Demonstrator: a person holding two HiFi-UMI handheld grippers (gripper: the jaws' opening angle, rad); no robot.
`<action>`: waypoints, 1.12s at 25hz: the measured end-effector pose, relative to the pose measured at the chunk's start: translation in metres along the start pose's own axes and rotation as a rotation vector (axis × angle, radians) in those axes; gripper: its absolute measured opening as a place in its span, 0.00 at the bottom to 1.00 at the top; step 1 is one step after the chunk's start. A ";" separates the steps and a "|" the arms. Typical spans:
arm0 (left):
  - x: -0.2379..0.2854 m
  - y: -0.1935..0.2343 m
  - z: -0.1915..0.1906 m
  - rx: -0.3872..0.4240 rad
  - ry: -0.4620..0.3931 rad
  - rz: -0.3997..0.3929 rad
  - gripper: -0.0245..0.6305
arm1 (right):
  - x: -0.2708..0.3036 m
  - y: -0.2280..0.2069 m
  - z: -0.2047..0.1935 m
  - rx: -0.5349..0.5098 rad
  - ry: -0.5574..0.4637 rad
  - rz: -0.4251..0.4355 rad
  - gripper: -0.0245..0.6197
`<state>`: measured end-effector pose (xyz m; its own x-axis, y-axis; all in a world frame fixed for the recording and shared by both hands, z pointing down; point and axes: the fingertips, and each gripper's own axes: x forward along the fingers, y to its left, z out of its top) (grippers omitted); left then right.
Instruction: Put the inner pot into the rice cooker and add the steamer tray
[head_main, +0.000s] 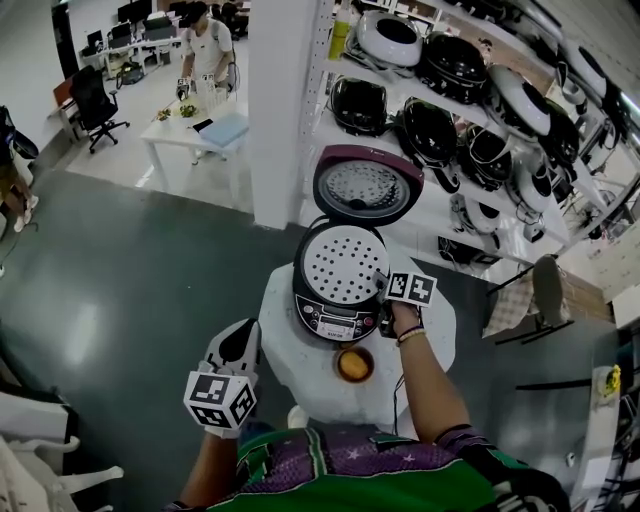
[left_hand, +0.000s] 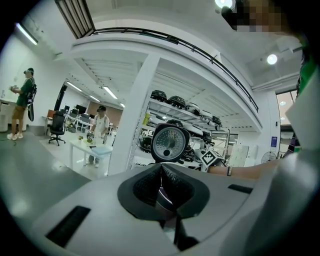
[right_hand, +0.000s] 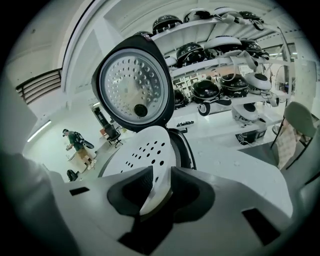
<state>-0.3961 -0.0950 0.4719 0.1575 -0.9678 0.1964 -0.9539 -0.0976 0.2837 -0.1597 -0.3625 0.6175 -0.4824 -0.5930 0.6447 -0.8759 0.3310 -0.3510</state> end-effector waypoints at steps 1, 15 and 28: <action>-0.001 0.001 -0.001 0.000 0.001 0.002 0.07 | 0.001 0.000 -0.001 -0.012 0.009 0.002 0.22; 0.014 -0.006 0.003 0.011 0.009 -0.022 0.07 | -0.013 -0.002 0.021 -0.239 -0.110 -0.096 0.18; 0.016 -0.017 0.000 0.002 0.023 -0.023 0.07 | -0.019 -0.013 0.006 -0.221 -0.055 -0.089 0.20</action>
<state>-0.3777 -0.1091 0.4705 0.1848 -0.9597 0.2117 -0.9505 -0.1197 0.2867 -0.1390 -0.3596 0.6056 -0.4084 -0.6639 0.6264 -0.8953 0.4250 -0.1333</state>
